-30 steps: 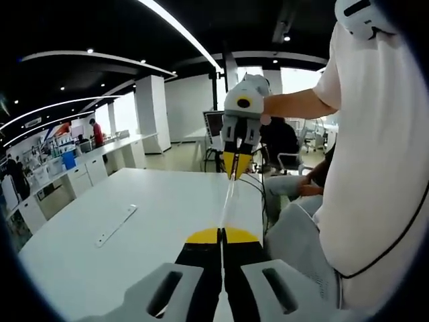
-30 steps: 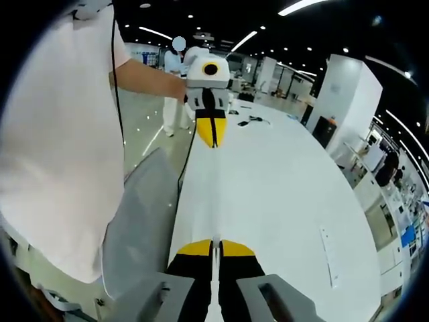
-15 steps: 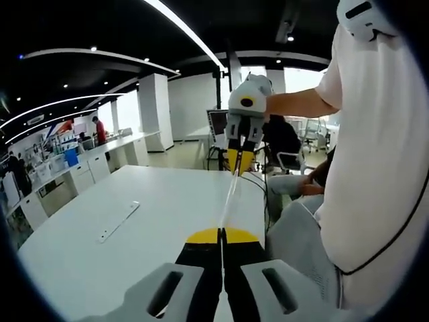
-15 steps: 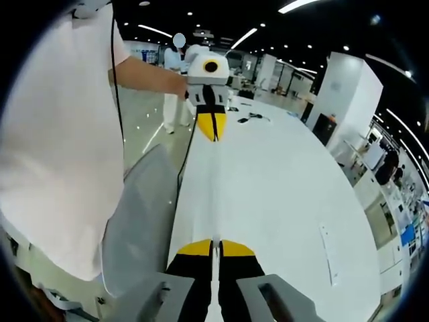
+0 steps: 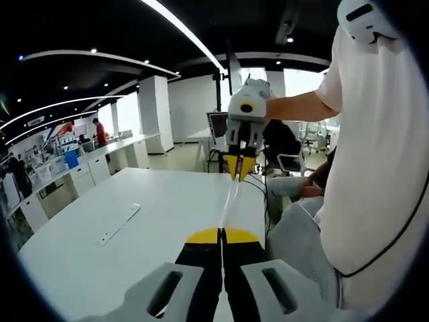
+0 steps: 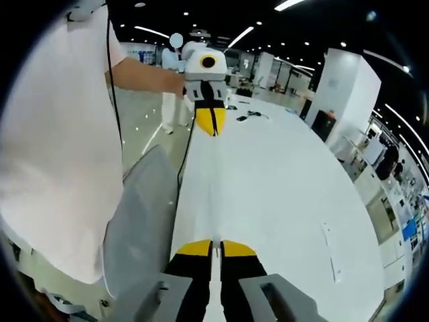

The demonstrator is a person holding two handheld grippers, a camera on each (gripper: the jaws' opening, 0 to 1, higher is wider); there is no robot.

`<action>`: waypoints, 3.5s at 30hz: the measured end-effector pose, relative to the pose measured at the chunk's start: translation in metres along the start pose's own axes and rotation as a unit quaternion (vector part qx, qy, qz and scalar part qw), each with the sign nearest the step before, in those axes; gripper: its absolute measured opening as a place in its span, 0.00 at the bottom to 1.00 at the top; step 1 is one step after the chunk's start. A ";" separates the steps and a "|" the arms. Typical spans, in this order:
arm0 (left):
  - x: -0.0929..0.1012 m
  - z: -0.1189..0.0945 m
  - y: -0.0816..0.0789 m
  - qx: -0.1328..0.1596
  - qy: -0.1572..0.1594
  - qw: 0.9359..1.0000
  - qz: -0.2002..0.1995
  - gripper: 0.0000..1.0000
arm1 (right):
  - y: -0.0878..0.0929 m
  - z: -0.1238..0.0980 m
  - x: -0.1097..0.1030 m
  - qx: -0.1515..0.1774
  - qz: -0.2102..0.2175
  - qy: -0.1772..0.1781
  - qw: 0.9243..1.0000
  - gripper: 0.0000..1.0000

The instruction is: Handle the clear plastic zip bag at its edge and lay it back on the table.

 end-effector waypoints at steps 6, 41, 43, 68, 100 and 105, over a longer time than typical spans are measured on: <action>0.002 0.002 -0.002 0.000 0.003 1.000 0.003 0.00 | -0.007 -0.001 0.000 0.020 0.019 -0.002 1.000 0.09; 0.021 0.012 -0.018 0.007 0.027 0.999 0.040 0.00 | -0.039 0.017 0.013 0.056 0.023 -0.040 0.997 0.11; 0.020 0.011 -0.019 0.008 0.027 0.999 0.042 0.00 | -0.038 0.018 0.012 0.053 0.025 -0.045 0.997 0.09; 0.010 0.011 -0.014 0.015 0.003 0.999 0.045 0.00 | -0.037 0.024 0.011 0.046 0.025 -0.048 0.997 0.00; 0.036 0.071 -0.034 -0.098 0.049 0.977 0.182 0.06 | -0.041 0.038 0.012 0.027 0.015 -0.035 0.999 0.00; 0.032 0.073 -0.025 -0.123 0.043 0.973 0.191 0.04 | -0.043 0.038 0.010 0.030 0.014 -0.038 0.999 0.00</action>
Point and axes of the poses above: the point that each gripper's makers call its tool centre point, and the gripper's own axes: z roughly forward along the fingers, x roughly to its right, y roughly out of its underside, the point moved 7 cm from there along -z, roughly backward along the fingers, and after that the axes turned 3 degrees about -y, right-handed, at the moved point
